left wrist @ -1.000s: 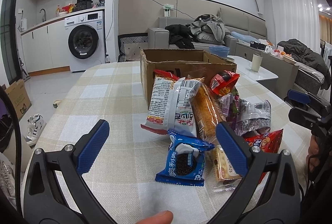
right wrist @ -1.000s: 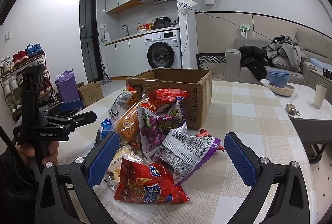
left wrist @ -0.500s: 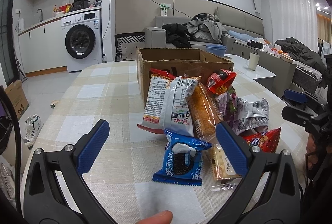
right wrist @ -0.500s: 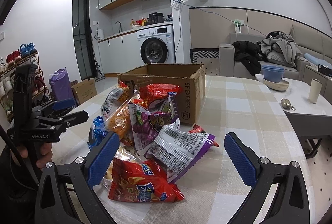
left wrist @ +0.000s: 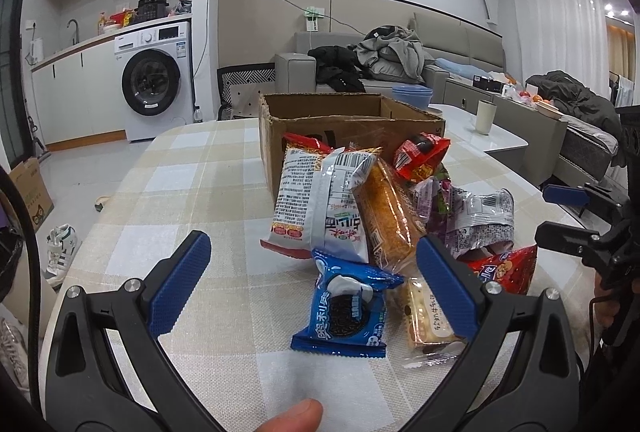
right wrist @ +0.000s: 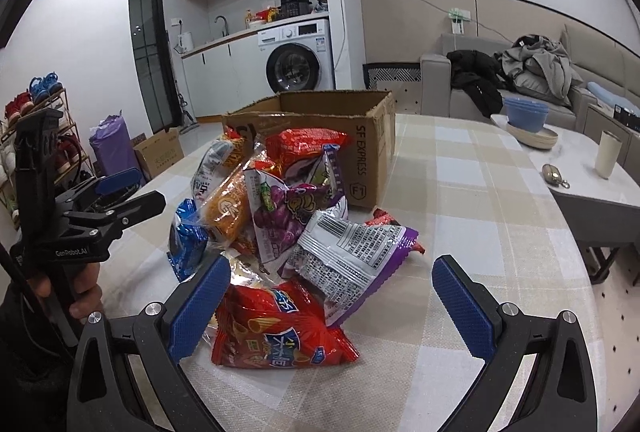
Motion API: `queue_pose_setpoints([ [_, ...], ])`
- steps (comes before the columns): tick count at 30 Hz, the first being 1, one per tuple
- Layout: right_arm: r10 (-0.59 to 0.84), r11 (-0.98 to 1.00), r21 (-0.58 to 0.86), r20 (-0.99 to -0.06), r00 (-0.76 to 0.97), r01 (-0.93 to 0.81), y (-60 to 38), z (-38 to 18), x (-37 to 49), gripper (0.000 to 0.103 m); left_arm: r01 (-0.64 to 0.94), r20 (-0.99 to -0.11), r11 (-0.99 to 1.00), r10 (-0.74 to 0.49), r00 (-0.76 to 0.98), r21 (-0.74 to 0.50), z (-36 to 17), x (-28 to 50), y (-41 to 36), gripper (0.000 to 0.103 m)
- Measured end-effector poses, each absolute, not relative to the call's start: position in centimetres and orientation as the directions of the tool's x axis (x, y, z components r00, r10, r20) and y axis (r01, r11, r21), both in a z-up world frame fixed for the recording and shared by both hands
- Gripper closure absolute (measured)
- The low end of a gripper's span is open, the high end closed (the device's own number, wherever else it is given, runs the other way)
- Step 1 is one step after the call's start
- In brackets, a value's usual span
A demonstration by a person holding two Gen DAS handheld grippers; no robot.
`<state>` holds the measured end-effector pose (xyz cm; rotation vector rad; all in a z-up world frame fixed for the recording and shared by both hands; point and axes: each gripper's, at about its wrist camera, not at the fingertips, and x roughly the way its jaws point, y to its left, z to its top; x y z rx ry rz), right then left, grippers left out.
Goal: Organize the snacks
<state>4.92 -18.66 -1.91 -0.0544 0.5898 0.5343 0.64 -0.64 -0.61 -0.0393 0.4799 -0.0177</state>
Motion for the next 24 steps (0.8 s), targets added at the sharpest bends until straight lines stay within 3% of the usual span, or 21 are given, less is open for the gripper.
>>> queue_pose_setpoints([
  [8, 0.536, 0.818, 0.179, -0.584, 0.610, -0.547, -18.6, -2.3, 4.8, 0.000, -0.033, -0.472, 0.997, -0.006, 0.882, -0.075, -0.6, 0.6, 0.6, 0.001],
  [16, 0.566, 0.782, 0.214, -0.637, 0.523, -0.585, -17.2, -3.5, 4.7, 0.000, -0.003, -0.518, 0.992, -0.063, 0.853, -0.126, -1.3, 0.5, 1.3, 0.001],
  [24, 0.551, 0.777, 0.230, -0.697, 0.458, -0.586, -16.0, -5.5, 5.4, 0.000, 0.050, -0.565, 0.995, -0.092, 0.820, -0.091, -1.8, 0.9, -0.1, 0.001],
])
